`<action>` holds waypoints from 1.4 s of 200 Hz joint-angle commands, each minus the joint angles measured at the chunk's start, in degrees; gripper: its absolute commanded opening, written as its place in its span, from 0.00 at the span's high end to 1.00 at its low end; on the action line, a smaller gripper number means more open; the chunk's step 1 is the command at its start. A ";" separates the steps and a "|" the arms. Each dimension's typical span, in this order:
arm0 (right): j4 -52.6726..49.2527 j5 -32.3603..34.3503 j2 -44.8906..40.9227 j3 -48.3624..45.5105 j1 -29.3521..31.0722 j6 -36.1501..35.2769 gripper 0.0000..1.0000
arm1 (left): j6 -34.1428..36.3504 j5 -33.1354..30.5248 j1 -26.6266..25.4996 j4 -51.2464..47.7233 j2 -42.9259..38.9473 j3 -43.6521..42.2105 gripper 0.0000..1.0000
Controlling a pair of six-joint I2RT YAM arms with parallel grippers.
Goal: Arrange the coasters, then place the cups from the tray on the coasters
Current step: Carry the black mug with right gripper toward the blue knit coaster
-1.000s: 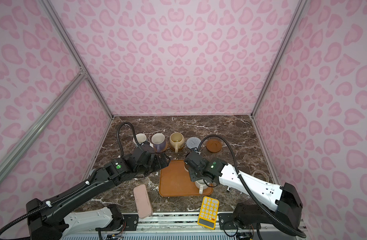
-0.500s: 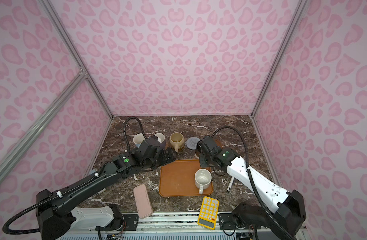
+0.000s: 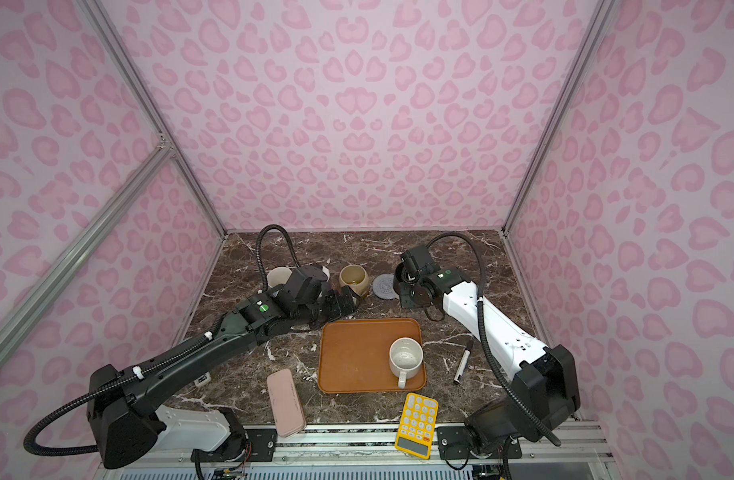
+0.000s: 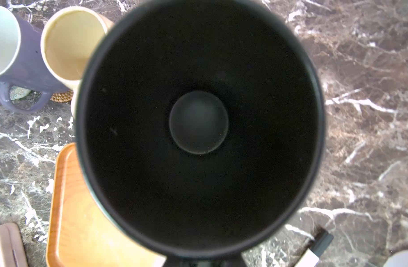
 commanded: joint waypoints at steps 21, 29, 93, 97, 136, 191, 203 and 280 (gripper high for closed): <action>1.23 0.13 5.17 3.29 -0.42 -1.55 1.00 | 2.08 1.10 1.29 -0.54 2.00 3.93 0.03; 1.03 0.23 6.49 4.11 -0.39 -1.60 1.00 | 2.23 1.23 1.52 -0.93 2.51 4.55 0.03; 1.52 1.27 15.24 10.38 -0.42 -2.17 1.00 | 2.21 1.97 1.88 -0.73 3.84 4.70 0.03; 1.54 1.39 15.81 11.30 -0.45 -2.17 1.00 | 2.16 1.93 1.83 -0.56 3.86 4.67 0.03; 0.95 2.61 21.37 17.03 -0.40 -1.90 1.00 | 1.25 2.26 1.83 0.40 3.89 3.76 0.03; 1.18 3.37 25.78 20.70 -0.26 -1.66 1.00 | 0.44 2.36 1.86 1.12 3.81 2.26 0.03; 0.74 3.83 26.76 21.76 0.04 -1.73 1.00 | 0.15 2.46 1.85 1.46 3.81 1.83 0.03; 1.75 5.68 29.58 21.08 1.41 -0.35 1.00 | -0.24 2.33 1.82 1.36 3.17 0.64 0.03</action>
